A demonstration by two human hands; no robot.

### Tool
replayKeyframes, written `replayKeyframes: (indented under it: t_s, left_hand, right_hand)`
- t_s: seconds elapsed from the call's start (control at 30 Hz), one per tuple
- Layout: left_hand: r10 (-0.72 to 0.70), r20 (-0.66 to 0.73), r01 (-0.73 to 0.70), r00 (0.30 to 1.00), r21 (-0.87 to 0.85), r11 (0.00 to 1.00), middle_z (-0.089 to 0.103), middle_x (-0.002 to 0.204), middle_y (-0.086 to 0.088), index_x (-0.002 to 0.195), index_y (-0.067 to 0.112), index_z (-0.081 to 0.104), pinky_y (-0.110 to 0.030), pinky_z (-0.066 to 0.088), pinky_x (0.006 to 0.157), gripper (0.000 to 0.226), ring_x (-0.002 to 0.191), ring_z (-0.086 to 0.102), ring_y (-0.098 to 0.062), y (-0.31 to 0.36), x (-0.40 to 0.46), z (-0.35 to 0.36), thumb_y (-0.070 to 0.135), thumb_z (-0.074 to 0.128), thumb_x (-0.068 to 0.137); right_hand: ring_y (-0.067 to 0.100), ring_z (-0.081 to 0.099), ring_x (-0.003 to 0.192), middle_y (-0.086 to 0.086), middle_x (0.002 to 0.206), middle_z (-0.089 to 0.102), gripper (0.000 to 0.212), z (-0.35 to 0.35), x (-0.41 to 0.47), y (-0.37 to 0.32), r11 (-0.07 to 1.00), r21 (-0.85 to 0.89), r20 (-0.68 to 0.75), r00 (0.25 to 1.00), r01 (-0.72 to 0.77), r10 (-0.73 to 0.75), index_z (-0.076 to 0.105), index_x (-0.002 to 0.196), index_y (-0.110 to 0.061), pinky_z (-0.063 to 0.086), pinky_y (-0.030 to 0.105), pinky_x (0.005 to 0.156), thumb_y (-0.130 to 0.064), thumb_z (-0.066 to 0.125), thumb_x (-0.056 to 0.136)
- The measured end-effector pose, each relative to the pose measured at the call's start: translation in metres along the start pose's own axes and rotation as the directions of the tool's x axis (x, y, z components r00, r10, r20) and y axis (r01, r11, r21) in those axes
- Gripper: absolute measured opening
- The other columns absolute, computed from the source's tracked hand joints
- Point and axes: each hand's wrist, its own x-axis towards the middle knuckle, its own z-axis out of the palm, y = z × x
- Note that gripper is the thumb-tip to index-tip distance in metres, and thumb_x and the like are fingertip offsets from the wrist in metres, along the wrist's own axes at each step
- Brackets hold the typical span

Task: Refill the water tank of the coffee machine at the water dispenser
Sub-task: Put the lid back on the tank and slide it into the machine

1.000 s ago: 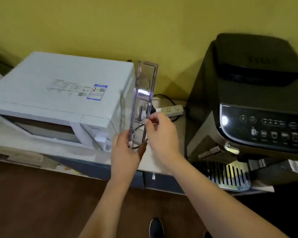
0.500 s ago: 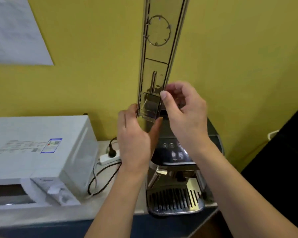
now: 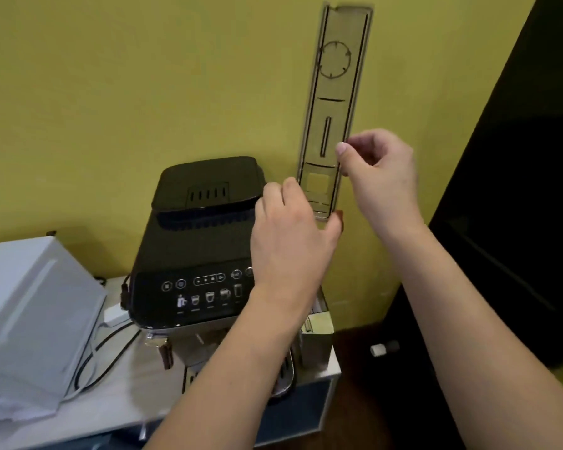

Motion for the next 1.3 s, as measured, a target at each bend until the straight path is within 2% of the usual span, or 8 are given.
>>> replayKeyframes:
  t_s: [0.1,0.23,0.5,0.73,0.83,1.03,1.2,1.3]
  left_hand:
    - [-0.076,0.146,0.056,0.986,0.135,0.989,0.055,0.113,-0.007,0.121,0.007,0.053,-0.031,0.047,0.083,0.060,0.104,0.054,-0.023,0.027,-0.007,0.035,0.052,0.065,0.083]
    - [-0.250,0.321,0.147,0.914,0.311,0.939,0.056,0.111,-0.011,0.116,0.004,0.056,-0.032,0.048,0.076,0.058,0.098,0.057,-0.025,0.030,-0.024,0.079,0.051,0.062,0.083]
    - [-0.488,0.460,0.243,0.742,0.495,0.834,0.056,0.115,-0.016,0.115,0.008,0.061,-0.030,0.048,0.069,0.047,0.095,0.061,-0.026,0.004,-0.053,0.111,0.043,0.064,0.085]
    - [-0.584,0.480,0.229,0.655,0.610,0.759,0.054,0.117,-0.014,0.123,0.008,0.057,-0.031,0.040,0.065,0.047,0.100,0.059,-0.027,-0.004,-0.060,0.135,0.041,0.060,0.089]
    - [-0.609,0.476,0.250,0.634,0.620,0.744,0.054,0.117,-0.014,0.121,0.009,0.059,-0.031,0.040,0.065,0.044,0.100,0.059,-0.027,-0.005,-0.062,0.142,0.041,0.057,0.091]
    - [-0.630,0.462,0.280,0.624,0.621,0.732,0.051,0.118,-0.013,0.122,0.006,0.057,-0.031,0.041,0.066,0.047,0.098,0.061,-0.026,-0.006,-0.062,0.144,0.042,0.055,0.092]
    - [-0.638,0.479,0.288,0.603,0.615,0.734,0.050,0.118,-0.012,0.122,0.008,0.058,-0.030,0.040,0.064,0.046,0.089,0.059,-0.023,-0.005,-0.058,0.142,0.042,0.055,0.092]
    - [-0.647,0.477,0.299,0.595,0.615,0.729,0.050,0.118,-0.012,0.122,0.008,0.058,-0.031,0.039,0.064,0.045,0.077,0.047,-0.020,-0.006,-0.055,0.142,0.042,0.055,0.093]
  right_hand:
    - [0.022,0.067,0.075,-0.002,0.075,0.070,0.008,-0.012,0.012,0.052,0.989,-0.065,0.041,0.990,-0.130,0.132,0.063,0.072,-0.027,0.057,0.044,0.076,-0.031,0.067,0.078]
    - [0.027,0.067,0.075,0.002,0.070,0.070,0.011,-0.002,0.011,0.111,0.939,-0.232,0.241,0.920,-0.254,0.308,0.067,0.071,-0.015,0.056,0.040,0.071,-0.024,0.065,0.075]
    - [0.028,0.061,0.067,0.007,0.070,0.067,0.020,0.036,-0.028,0.168,0.852,-0.487,0.546,0.695,-0.192,0.468,0.066,0.073,-0.005,0.042,0.028,0.056,-0.023,0.061,0.081]
    - [0.031,0.056,0.066,0.006,0.066,0.056,0.034,0.051,-0.041,0.201,0.797,-0.590,0.579,0.619,-0.131,0.530,0.044,0.056,-0.018,0.028,0.026,0.044,-0.027,0.061,0.084]
    - [0.031,0.056,0.068,0.008,0.068,0.057,0.034,0.054,-0.040,0.209,0.800,-0.589,0.600,0.598,-0.118,0.531,0.041,0.056,-0.019,0.030,0.026,0.045,-0.025,0.060,0.083]
    - [0.035,0.067,0.091,0.015,0.096,0.071,0.018,0.058,-0.036,0.212,0.811,-0.577,0.631,0.577,-0.098,0.519,0.064,0.085,-0.012,0.042,0.029,0.063,-0.030,0.063,0.086]
    - [0.035,0.066,0.095,0.014,0.103,0.070,0.024,0.062,-0.035,0.213,0.807,-0.583,0.634,0.570,-0.090,0.522,0.067,0.100,-0.008,0.045,0.030,0.067,-0.029,0.062,0.088]
    - [0.035,0.066,0.093,0.015,0.101,0.071,0.023,0.063,-0.034,0.213,0.807,-0.583,0.635,0.569,-0.092,0.523,0.067,0.097,-0.008,0.044,0.030,0.065,-0.028,0.061,0.088]
